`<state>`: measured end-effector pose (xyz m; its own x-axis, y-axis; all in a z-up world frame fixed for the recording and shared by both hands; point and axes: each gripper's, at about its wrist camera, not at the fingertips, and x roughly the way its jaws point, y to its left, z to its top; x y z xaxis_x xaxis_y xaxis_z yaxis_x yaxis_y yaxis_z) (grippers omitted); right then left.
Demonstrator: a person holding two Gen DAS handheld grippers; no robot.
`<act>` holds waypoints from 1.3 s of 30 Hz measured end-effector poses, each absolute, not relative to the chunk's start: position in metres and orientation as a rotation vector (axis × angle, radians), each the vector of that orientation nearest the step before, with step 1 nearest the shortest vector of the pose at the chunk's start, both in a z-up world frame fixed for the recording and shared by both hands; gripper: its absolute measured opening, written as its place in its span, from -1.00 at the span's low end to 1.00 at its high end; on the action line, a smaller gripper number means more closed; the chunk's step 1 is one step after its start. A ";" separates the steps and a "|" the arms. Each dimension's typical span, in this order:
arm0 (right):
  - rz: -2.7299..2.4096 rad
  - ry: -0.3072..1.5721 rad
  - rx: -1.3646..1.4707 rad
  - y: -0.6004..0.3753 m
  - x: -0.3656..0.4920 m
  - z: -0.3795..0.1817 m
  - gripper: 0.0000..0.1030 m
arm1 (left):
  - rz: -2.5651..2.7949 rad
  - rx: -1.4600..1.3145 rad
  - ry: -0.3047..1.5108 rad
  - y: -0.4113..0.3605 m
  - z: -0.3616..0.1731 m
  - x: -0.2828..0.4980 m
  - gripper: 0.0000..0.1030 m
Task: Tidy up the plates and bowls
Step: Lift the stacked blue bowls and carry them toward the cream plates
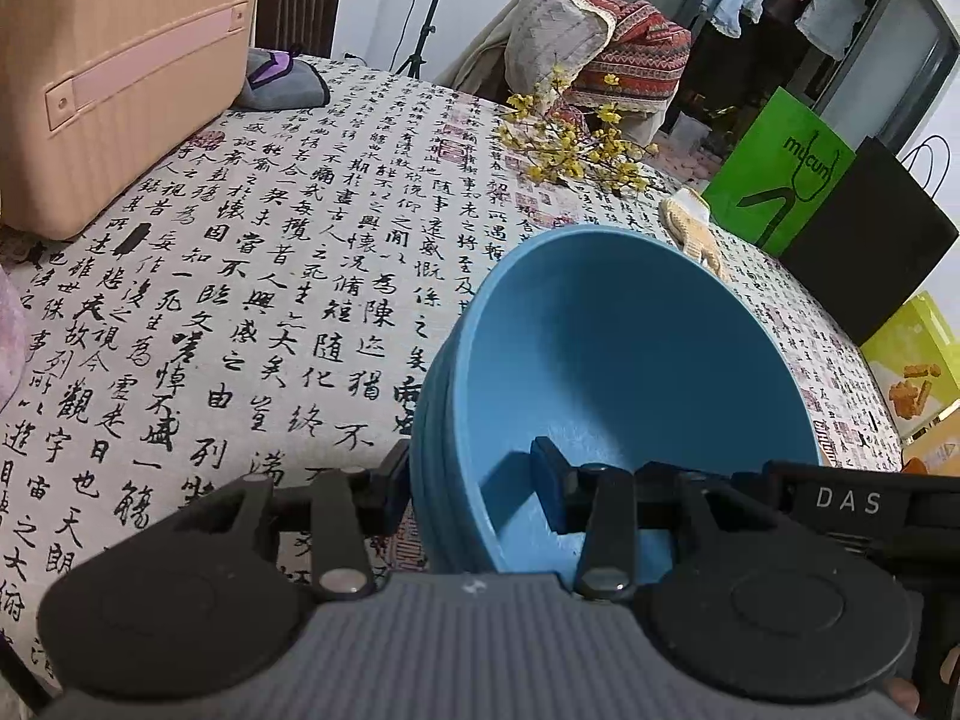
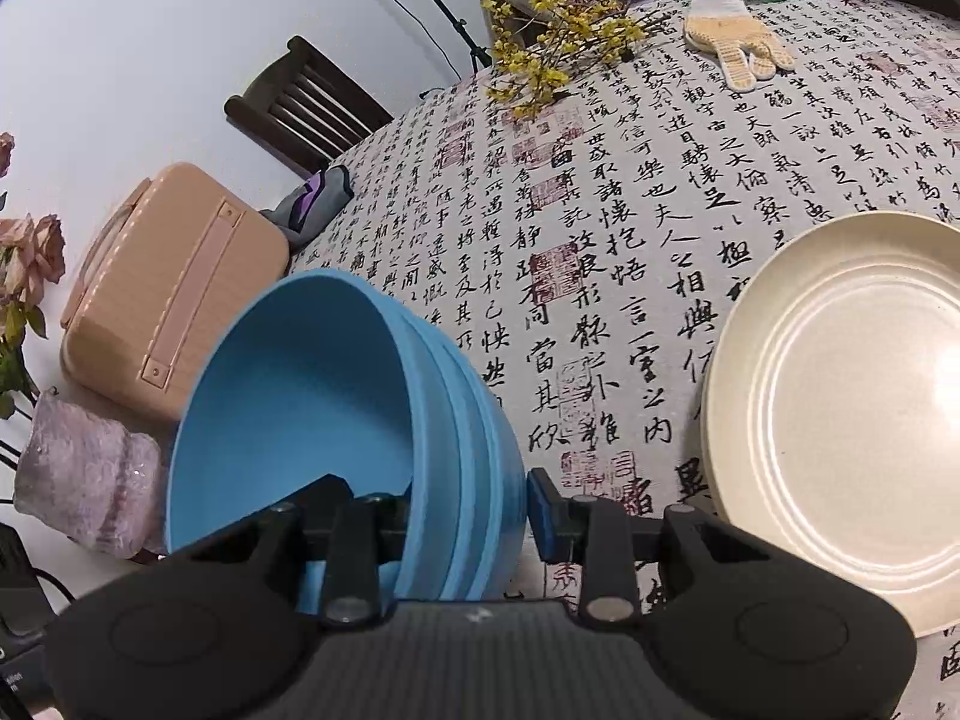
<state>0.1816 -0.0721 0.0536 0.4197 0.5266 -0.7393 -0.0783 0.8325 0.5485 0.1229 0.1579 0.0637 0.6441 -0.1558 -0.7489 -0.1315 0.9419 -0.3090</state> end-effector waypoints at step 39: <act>0.367 1.046 0.505 -0.125 0.165 0.056 -0.39 | -0.046 -0.323 0.871 0.106 0.069 0.117 -0.19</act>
